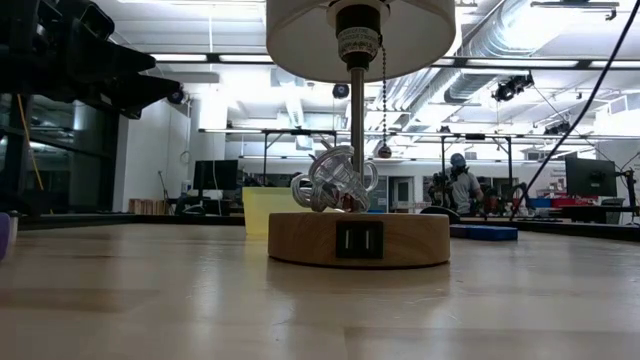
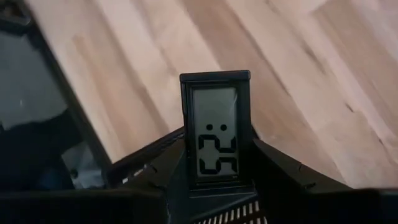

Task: Pick & Place Office items
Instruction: Put the black timer into the black bin

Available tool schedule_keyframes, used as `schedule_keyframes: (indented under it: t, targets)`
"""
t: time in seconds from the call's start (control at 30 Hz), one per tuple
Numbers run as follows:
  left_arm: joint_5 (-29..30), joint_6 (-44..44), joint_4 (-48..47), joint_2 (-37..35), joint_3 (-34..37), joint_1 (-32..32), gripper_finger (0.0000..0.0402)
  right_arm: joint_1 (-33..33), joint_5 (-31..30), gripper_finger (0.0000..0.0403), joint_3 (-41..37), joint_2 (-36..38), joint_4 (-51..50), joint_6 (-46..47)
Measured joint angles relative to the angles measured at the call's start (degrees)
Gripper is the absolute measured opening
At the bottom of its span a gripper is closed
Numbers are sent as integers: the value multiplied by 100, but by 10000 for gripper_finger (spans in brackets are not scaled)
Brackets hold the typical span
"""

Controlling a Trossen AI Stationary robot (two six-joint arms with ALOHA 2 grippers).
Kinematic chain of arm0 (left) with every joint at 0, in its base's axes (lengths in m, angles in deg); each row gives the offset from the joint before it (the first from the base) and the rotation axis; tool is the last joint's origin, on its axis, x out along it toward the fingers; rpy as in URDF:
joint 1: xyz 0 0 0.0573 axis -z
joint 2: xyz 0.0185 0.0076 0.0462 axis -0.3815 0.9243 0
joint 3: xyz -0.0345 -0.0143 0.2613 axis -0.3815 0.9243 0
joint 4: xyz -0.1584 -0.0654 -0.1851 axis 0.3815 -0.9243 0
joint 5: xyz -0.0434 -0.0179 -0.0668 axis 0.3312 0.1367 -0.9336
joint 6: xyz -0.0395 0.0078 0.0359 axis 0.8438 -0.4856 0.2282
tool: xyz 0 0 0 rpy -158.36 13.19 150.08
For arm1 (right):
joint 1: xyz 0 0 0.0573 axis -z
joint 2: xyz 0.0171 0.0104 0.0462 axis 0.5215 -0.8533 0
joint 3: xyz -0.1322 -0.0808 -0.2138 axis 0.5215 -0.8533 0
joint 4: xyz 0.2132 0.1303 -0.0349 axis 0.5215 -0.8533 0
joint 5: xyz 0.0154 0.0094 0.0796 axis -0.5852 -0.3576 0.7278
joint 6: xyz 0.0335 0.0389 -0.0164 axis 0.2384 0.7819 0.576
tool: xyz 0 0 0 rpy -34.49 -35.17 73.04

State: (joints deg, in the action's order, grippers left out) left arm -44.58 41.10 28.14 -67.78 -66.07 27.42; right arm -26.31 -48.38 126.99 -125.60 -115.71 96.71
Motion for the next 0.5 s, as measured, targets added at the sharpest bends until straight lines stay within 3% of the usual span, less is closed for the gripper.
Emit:
schedule_keyframes:
  t: [0.5]
  targets:
    - [1, -1, 0, 0, 0, 0, 293, -513, 175, 146, -1, -733, 443, -358]
